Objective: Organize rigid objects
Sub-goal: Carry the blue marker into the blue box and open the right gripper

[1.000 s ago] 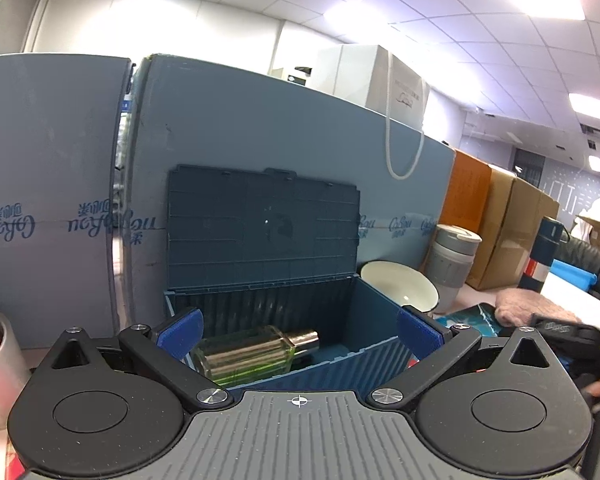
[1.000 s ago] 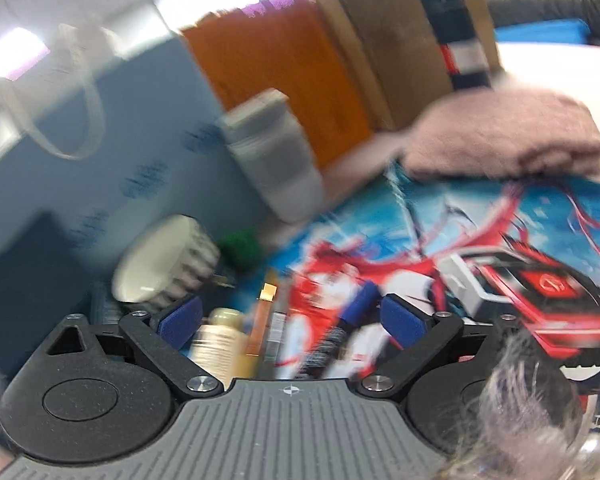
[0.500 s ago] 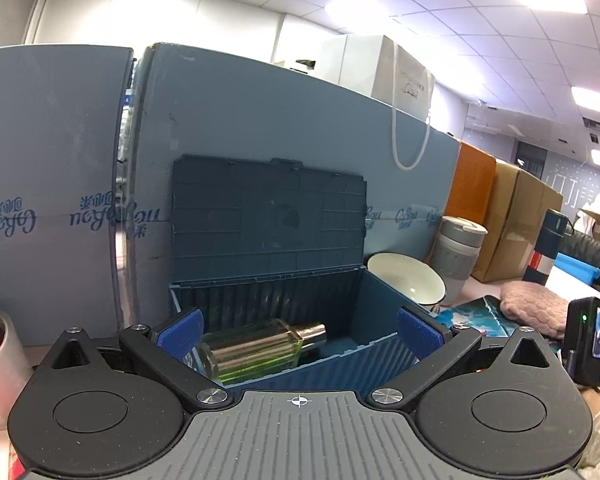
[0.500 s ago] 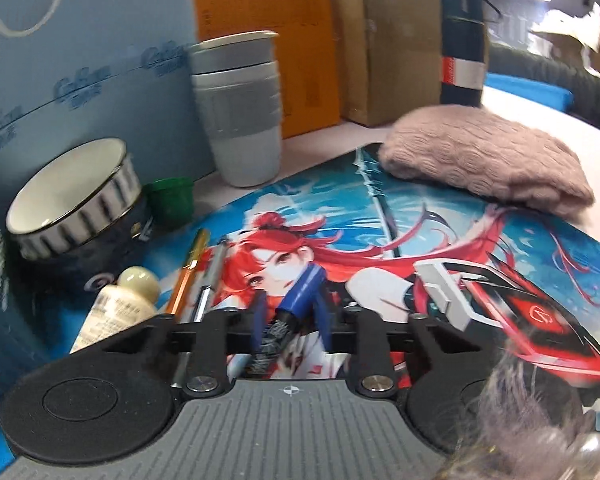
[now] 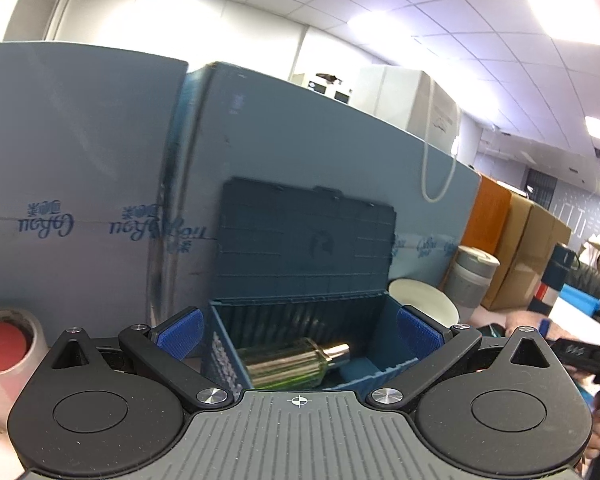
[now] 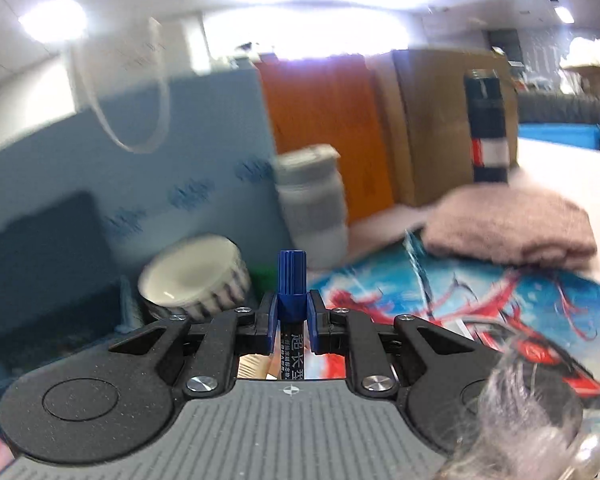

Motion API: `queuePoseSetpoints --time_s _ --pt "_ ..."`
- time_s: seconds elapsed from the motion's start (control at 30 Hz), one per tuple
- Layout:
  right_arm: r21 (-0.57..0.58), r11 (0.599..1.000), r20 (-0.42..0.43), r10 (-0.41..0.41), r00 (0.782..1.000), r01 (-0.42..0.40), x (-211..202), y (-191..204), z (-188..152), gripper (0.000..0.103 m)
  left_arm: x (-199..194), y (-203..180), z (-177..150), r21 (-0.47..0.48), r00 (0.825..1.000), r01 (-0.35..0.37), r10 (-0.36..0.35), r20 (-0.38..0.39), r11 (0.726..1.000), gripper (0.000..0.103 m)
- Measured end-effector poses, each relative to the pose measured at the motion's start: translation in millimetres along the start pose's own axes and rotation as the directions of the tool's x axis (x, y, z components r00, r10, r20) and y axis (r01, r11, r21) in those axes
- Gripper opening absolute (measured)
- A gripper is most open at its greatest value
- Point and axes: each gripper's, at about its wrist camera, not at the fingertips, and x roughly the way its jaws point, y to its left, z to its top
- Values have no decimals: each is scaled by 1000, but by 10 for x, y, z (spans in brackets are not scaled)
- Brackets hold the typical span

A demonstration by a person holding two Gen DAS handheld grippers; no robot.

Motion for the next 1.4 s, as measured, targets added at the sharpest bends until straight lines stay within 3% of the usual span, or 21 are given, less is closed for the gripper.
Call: queuePoseSetpoints --time_s 0.17,0.37,0.53,0.67,1.07,1.4 --pt "-22 992 77 125 989 -124 -206 370 234 14 -44 151 45 -34 1000 -24 25 18 999 103" --pt "1 957 99 288 953 -289 -137 922 390 14 -68 313 75 -78 999 -45 48 25 996 103" --pt "-4 942 123 332 935 -334 11 1446 238 14 -62 469 77 -131 998 -61 63 16 989 103" --pt "53 922 84 379 921 -384 263 1683 99 14 -89 593 77 -178 996 -80 85 20 981 103" --pt "144 910 -83 402 912 -389 692 1710 -310 14 -50 604 74 -186 995 -96 98 -3 978 103" --pt "15 943 -138 332 933 -333 537 1684 -443 18 11 536 44 -149 996 -92 89 -28 985 103"
